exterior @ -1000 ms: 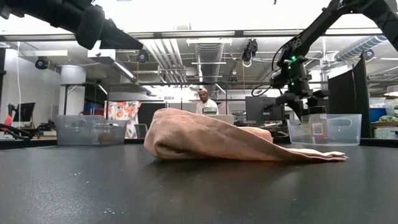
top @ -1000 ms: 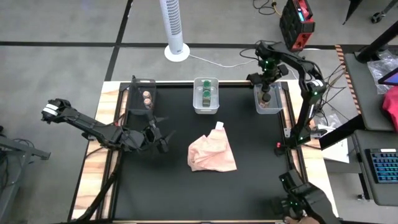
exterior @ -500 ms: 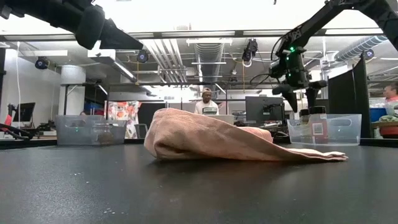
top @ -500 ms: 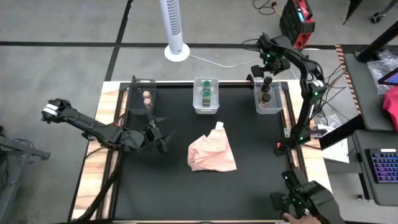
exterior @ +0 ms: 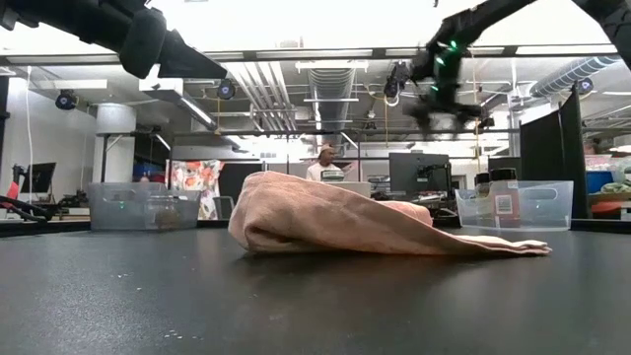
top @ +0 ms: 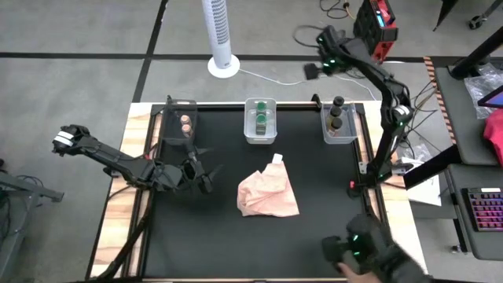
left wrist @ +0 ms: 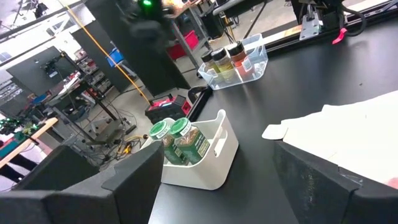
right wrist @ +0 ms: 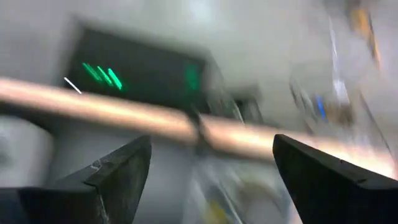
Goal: Sort spices by type
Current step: Return to Home Position
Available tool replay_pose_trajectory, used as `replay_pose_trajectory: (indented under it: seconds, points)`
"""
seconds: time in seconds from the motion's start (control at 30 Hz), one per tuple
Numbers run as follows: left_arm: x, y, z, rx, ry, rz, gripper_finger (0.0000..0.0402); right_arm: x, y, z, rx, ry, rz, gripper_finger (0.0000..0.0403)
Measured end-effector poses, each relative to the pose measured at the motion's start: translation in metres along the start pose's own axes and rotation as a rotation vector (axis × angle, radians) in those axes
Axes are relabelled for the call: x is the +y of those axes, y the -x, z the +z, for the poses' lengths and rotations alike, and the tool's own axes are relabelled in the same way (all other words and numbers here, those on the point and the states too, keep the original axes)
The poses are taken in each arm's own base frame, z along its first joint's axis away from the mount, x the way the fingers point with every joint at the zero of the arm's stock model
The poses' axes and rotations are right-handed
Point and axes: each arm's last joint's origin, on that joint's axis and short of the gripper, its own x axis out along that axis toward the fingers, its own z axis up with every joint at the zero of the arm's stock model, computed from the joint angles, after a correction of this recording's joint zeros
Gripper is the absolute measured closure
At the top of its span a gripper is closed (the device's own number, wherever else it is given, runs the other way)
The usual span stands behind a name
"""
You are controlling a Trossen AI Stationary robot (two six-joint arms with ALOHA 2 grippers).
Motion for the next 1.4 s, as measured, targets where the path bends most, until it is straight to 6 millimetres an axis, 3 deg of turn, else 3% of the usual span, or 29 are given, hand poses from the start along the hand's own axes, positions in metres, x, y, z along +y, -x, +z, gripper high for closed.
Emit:
replay_pose_trajectory:
  seconds: [0.17, 0.3, 0.5, 0.7, 0.83, 0.97, 1.07, 1.27, 1.4]
  points:
    - [0.000, 0.000, 0.000, 0.000, 0.012, 0.000, 0.0118, 0.078, 0.032, 0.007, -0.423, 0.176, 0.200, 0.0096]
    - [0.000, 0.000, 0.000, 0.000, 0.030, 0.000, 0.0118, 0.136, 0.056, -0.003, -0.723, 0.279, 0.215, 0.0116]
    - [0.000, 0.000, -0.001, 0.009, 0.111, -0.002, 0.0118, 0.174, 0.071, -0.028, -0.824, 0.437, 0.099, 0.0166]
    - [-0.001, 0.000, -0.004, 0.033, 0.152, -0.007, 0.0118, 0.209, 0.069, -0.082, -0.837, 0.626, 0.085, 0.0245]
    - [-0.001, 0.000, -0.004, 0.033, 0.172, -0.007, 0.0118, 0.220, 0.061, -0.123, -0.887, 0.691, 0.050, 0.0311]
    - [-0.002, 0.000, -0.004, 0.031, 0.198, -0.019, 0.0118, 0.224, 0.058, -0.164, -0.982, 0.701, 0.131, 0.0373]
    - [-0.003, 0.001, -0.004, 0.025, 0.224, -0.058, 0.0118, 0.224, 0.054, -0.185, -1.107, 0.682, 0.120, 0.0388]
    - [-0.003, 0.001, -0.001, 0.010, 0.314, -0.069, 0.0118, 0.201, 0.049, -0.177, -1.361, 0.485, 0.023, 0.0390]
    - [-0.002, 0.001, 0.004, 0.001, 0.388, -0.078, 0.0118, 0.203, 0.045, -0.184, -1.389, 0.502, 0.150, 0.0390]
